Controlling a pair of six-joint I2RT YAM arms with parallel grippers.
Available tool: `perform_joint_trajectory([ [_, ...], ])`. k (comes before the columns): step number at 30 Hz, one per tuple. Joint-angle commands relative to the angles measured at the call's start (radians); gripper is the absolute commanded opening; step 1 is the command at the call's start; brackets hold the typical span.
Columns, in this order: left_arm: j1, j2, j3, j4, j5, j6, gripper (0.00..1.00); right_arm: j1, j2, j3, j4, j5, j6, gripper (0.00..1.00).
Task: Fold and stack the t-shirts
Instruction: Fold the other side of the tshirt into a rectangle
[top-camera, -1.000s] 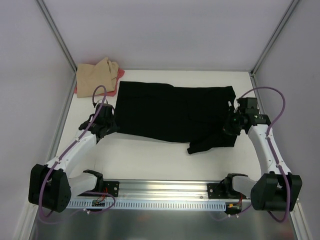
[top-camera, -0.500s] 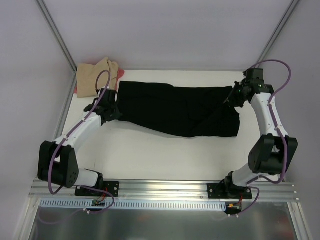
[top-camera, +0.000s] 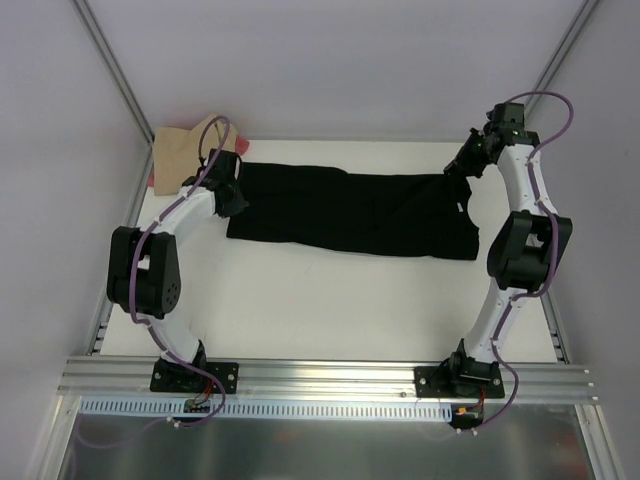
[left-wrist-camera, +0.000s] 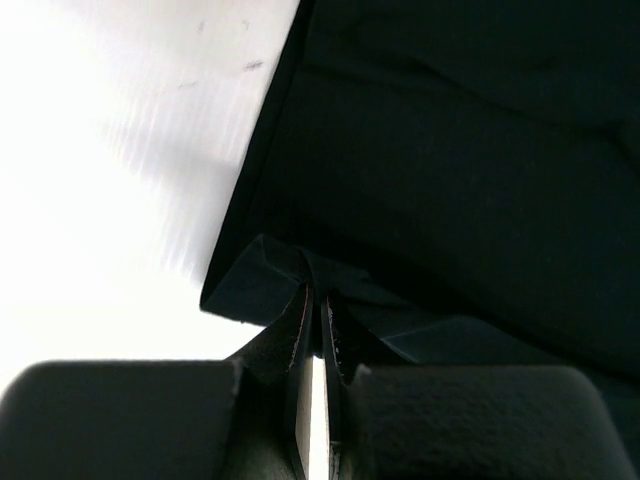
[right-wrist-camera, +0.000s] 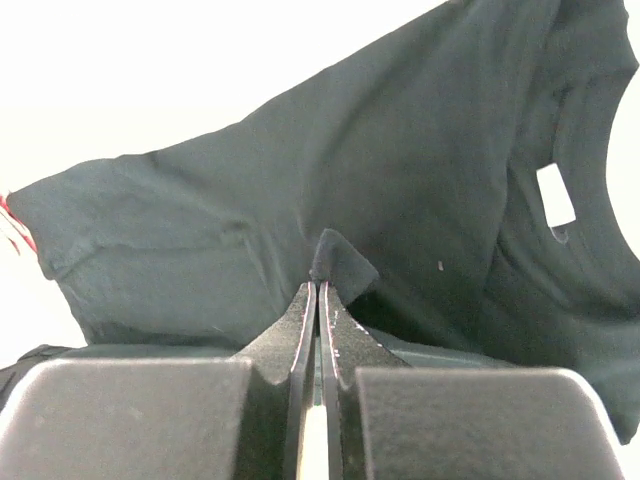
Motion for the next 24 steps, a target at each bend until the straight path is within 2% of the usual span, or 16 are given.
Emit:
perform_joint_trajectory([
  [1,0.024,0.058,0.095,0.008,0.026,0.027,0.0,-0.027,0.071,0.138,-0.015,-0.047,0.03,0.01],
  [7,0.039,0.175,0.191,-0.004,0.037,0.037,0.0,-0.05,0.221,0.251,-0.035,-0.07,0.036,0.0],
  [21,0.09,0.164,0.232,-0.004,0.008,0.066,0.0,-0.09,0.32,0.244,0.028,-0.095,0.059,0.01],
  [24,0.093,0.207,0.27,-0.014,0.014,0.073,0.0,-0.09,0.355,0.258,0.029,-0.101,0.062,0.0],
])
